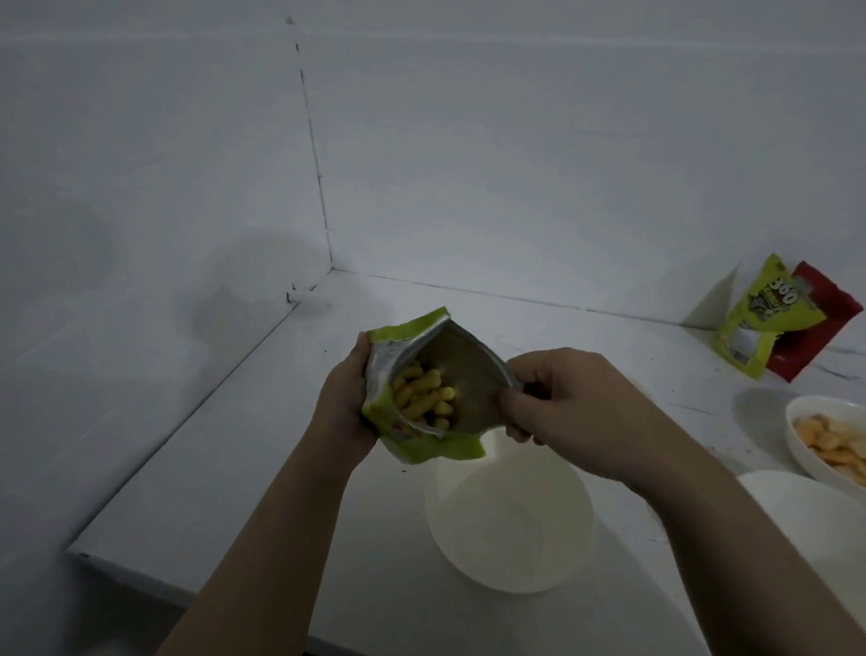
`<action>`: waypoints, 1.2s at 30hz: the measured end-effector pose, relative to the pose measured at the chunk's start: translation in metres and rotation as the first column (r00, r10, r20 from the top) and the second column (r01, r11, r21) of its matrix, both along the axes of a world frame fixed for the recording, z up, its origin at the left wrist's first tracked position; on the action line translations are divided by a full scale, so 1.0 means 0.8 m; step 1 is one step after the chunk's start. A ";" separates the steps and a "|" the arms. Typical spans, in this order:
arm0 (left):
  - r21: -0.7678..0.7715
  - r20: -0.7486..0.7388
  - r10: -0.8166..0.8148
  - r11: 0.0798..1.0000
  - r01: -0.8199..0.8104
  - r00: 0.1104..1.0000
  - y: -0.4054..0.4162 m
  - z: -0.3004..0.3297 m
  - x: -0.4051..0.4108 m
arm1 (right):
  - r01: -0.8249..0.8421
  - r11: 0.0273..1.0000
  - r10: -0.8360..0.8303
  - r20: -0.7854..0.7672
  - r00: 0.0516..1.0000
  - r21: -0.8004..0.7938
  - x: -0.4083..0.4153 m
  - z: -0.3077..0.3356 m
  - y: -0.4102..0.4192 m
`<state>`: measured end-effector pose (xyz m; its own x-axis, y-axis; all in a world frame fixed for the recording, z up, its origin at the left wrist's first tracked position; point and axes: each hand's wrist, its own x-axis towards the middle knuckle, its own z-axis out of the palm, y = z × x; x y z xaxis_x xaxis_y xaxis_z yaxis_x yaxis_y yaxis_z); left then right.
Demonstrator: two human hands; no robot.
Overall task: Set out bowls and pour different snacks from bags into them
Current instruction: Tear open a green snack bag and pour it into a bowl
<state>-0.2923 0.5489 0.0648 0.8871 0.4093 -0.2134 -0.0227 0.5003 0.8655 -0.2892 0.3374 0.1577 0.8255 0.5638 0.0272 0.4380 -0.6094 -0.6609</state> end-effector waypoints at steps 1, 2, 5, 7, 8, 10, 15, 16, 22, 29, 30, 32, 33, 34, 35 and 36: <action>0.024 0.003 -0.011 1.000 0.011 1.000 0.003 -0.003 -0.001 | 0.016 0.999 -0.017 0.025 1.000 0.028 0.000 -0.006 -0.002; 0.050 -0.018 0.014 0.999 -0.013 1.000 0.002 -0.003 0.001 | 0.032 0.997 -0.035 0.037 0.999 0.072 0.000 -0.011 -0.005; 0.101 -0.026 0.068 0.993 -0.065 0.997 -0.001 -0.001 0.009 | 0.088 0.971 -0.100 0.045 0.994 0.222 0.002 -0.022 -0.012; 0.141 -0.032 0.125 0.983 -0.120 0.992 -0.003 -0.004 0.015 | 0.125 0.940 -0.140 0.026 0.990 0.317 0.005 -0.028 -0.015; 0.165 -0.038 0.142 0.977 -0.134 0.989 -0.004 -0.006 0.018 | 0.143 0.921 -0.156 0.008 0.988 0.362 0.006 -0.030 -0.016; 0.210 -0.025 0.189 0.961 -0.179 0.982 -0.008 -0.009 0.021 | 0.164 0.886 -0.167 -0.031 0.985 0.434 0.007 -0.032 -0.018; 0.385 0.079 0.316 0.865 -0.322 0.945 -0.017 -0.008 0.028 | 0.176 0.851 -0.176 -0.047 0.983 0.494 0.010 -0.037 -0.017; 0.418 0.104 0.317 0.846 -0.330 0.943 -0.019 -0.007 0.029 | 0.186 0.850 -0.192 -0.037 0.981 0.493 0.011 -0.040 -0.017; 0.576 0.152 0.309 0.744 -0.338 0.939 -0.021 -0.006 0.030 | 0.253 0.842 -0.300 0.023 0.954 0.476 0.013 -0.064 -0.023; 0.675 0.149 0.315 0.660 -0.329 0.937 -0.020 -0.011 0.017 | 0.254 0.853 -0.301 0.031 0.953 0.456 0.009 -0.095 -0.027; 0.684 0.149 0.316 0.651 -0.328 0.937 -0.019 -0.011 0.015 | 0.248 0.859 -0.296 0.038 0.955 0.447 0.009 -0.098 -0.027; 0.709 0.160 0.314 0.624 -0.330 0.936 -0.019 -0.010 0.011 | 0.243 0.875 -0.292 0.057 0.955 0.418 0.009 -0.104 -0.027; 0.724 0.169 0.313 0.604 -0.333 0.935 -0.019 -0.010 0.009 | 0.242 0.885 -0.288 0.061 0.956 0.398 0.009 -0.106 -0.027; 0.737 0.179 0.314 0.585 -0.338 0.932 -0.019 -0.008 0.006 | 0.243 0.894 -0.285 0.059 0.957 0.378 0.010 -0.108 -0.026; 0.747 0.185 0.316 0.570 -0.342 0.930 -0.019 -0.007 0.005 | 0.245 0.900 -0.281 0.051 0.958 0.360 0.011 -0.109 -0.025; 0.756 0.187 0.318 0.558 -0.343 0.929 -0.019 -0.006 0.004 | 0.247 0.904 -0.278 0.041 0.960 0.349 0.013 -0.110 -0.025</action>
<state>-0.2893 0.5338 0.0600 0.6549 0.6743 0.3412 -0.0747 -0.3915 0.9171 -0.2789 0.3172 0.0701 0.9279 0.2714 0.2556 0.3581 -0.4579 -0.8137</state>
